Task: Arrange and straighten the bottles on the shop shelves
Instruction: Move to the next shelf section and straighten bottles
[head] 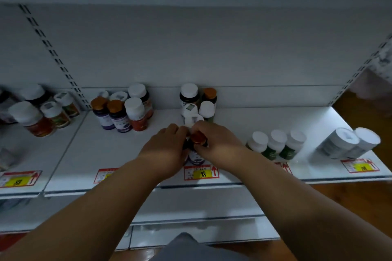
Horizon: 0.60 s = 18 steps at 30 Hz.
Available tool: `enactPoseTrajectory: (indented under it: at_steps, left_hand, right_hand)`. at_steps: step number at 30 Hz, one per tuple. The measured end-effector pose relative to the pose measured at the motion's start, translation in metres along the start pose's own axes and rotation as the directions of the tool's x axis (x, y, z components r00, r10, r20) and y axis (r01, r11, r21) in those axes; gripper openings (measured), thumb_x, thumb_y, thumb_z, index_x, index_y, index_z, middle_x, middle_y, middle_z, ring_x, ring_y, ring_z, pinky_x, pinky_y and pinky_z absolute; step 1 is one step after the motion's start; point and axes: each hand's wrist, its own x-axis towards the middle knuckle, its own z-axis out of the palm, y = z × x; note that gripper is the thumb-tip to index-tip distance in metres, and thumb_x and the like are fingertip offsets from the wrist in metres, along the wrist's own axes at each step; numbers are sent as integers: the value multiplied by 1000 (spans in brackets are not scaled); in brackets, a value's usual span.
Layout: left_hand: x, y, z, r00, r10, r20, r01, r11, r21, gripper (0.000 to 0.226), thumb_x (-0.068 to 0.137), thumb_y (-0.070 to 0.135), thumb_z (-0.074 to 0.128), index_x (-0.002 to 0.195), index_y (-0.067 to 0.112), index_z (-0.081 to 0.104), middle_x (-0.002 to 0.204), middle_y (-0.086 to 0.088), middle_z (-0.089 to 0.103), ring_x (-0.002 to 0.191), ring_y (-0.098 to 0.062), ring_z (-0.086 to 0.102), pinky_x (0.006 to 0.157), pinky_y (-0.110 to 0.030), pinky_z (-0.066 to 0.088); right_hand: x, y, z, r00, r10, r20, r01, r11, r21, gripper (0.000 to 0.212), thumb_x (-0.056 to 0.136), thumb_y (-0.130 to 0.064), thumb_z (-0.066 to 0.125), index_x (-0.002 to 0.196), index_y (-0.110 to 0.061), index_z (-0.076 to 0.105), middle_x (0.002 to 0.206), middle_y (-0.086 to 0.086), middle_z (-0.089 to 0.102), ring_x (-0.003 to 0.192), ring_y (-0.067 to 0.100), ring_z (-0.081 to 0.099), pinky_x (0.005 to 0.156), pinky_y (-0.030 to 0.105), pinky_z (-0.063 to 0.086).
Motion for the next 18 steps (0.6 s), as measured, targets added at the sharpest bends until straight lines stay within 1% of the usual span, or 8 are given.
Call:
enactPoseTrajectory:
  at_steps: [4,6,9,11,12,15,16,18]
  left_hand:
    - [-1,-5,1,1000,2,11,-3,999,44,45,89,33,57,129,15,47,112,-8,50,92,-29,50,74,-39,42]
    - [-2,-6,1,1000,14,-5,-14,999,52,49,89,38,56,131,15,47,113,-8,51,93,-30,52,74,-39,43]
    - [-2,-5,-3,998,41,-46,-38,997,61,59,85,52,57,131,15,49,113,-7,55,95,-30,54,75,-38,44]
    - [0,-4,-6,998,10,-56,-7,999,43,70,84,62,51,137,17,43,121,-5,52,104,-27,51,83,-36,41]
    - [2,-4,-8,998,-19,-64,20,1000,23,73,84,65,46,139,18,40,126,-3,51,110,-26,49,88,-35,39]
    - [4,-2,-16,992,-71,-102,62,994,-86,70,87,63,45,139,16,42,127,-4,51,114,-25,48,93,-34,37]
    - [4,-2,-19,991,-73,-109,60,992,-113,67,88,61,47,137,15,43,125,-4,53,112,-25,49,93,-35,38]
    - [4,-2,-22,991,-77,-108,63,991,-121,64,89,58,49,136,16,45,123,-4,53,110,-23,50,92,-35,40]
  right_hand:
    - [0,-2,5,1000,3,-5,-3,1000,-6,24,86,-19,62,109,-17,54,99,3,55,87,18,50,71,32,40]
    - [0,1,7,1000,10,-17,-10,1000,7,23,87,-23,61,108,-21,53,101,-2,54,89,13,49,72,27,40]
    - [11,8,-3,968,136,-209,-108,985,138,16,92,-28,53,108,-31,56,102,-16,52,91,2,52,71,11,36]
    - [28,15,-16,956,59,-288,-45,998,52,20,95,-16,47,108,-21,61,106,-5,57,98,12,54,75,17,38]
    - [38,19,-21,970,-1,-245,-3,1000,-17,24,94,-9,47,111,-15,63,112,2,58,103,18,54,81,22,40]
    - [63,22,-30,988,-135,74,143,982,-122,39,86,8,51,121,-4,63,126,15,55,117,26,51,100,35,40]
    - [68,22,-31,972,-167,167,192,970,-148,42,84,8,54,123,-5,62,128,15,55,119,26,50,103,34,39]
    - [77,22,-32,931,-211,297,282,934,-221,43,84,5,58,126,-7,61,133,12,53,123,24,48,103,23,34]
